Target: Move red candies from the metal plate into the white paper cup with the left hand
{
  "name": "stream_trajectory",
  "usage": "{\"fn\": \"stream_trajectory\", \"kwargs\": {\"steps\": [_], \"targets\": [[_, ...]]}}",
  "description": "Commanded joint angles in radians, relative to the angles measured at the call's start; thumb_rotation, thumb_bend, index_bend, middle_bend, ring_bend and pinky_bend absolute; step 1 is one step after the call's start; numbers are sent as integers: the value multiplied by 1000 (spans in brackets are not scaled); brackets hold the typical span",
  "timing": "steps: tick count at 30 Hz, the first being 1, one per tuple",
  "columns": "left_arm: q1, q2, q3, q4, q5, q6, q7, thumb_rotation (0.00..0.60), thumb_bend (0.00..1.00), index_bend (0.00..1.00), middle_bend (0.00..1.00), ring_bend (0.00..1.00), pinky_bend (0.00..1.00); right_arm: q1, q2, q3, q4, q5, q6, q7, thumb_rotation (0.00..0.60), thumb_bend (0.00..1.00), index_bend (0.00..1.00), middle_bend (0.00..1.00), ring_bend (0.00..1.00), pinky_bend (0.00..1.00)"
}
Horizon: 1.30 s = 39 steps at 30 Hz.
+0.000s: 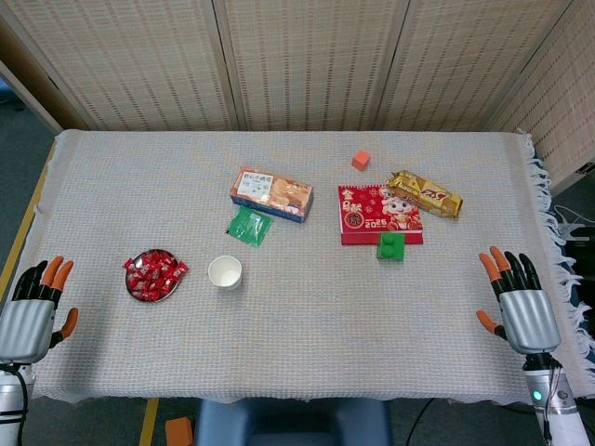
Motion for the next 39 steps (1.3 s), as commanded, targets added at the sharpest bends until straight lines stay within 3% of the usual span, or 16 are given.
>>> {"fn": "stream_trajectory", "kwargs": {"steps": [1, 4, 12, 19, 25, 32, 39], "targets": [[-2, -8, 8, -12, 0, -22, 4, 600, 423, 0, 0, 0, 93, -6, -1, -3, -8, 2, 7, -16, 600, 116, 0, 0, 0, 0], [-9, -14, 21, -16, 25, -28, 18, 600, 420, 0, 0, 0, 110, -15, -2, -3, -15, 4, 22, -36, 600, 116, 0, 0, 0, 0], [-73, -44, 30, -18, 16, -150, 91, 600, 415, 0, 0, 0, 301, -23, -17, -10, -27, 2, 29, -91, 600, 115, 0, 0, 0, 0], [-184, -115, -38, 4, -102, -308, 241, 600, 401, 0, 0, 0, 430, -4, -40, -16, -21, 18, -22, -132, 600, 116, 0, 0, 0, 0], [-251, -165, -76, 29, -166, -371, 300, 600, 398, 0, 0, 0, 528, -3, -43, -4, -21, 40, -26, -140, 600, 116, 0, 0, 0, 0], [-315, -208, -85, 58, -267, -464, 390, 600, 393, 0, 0, 0, 598, -5, -43, -4, -22, 36, -16, -144, 600, 116, 0, 0, 0, 0], [-357, -273, -75, 124, -342, -489, 495, 600, 385, 0, 1, 39, 679, -2, -32, -8, -31, 40, -30, -133, 600, 116, 0, 0, 0, 0]]}}
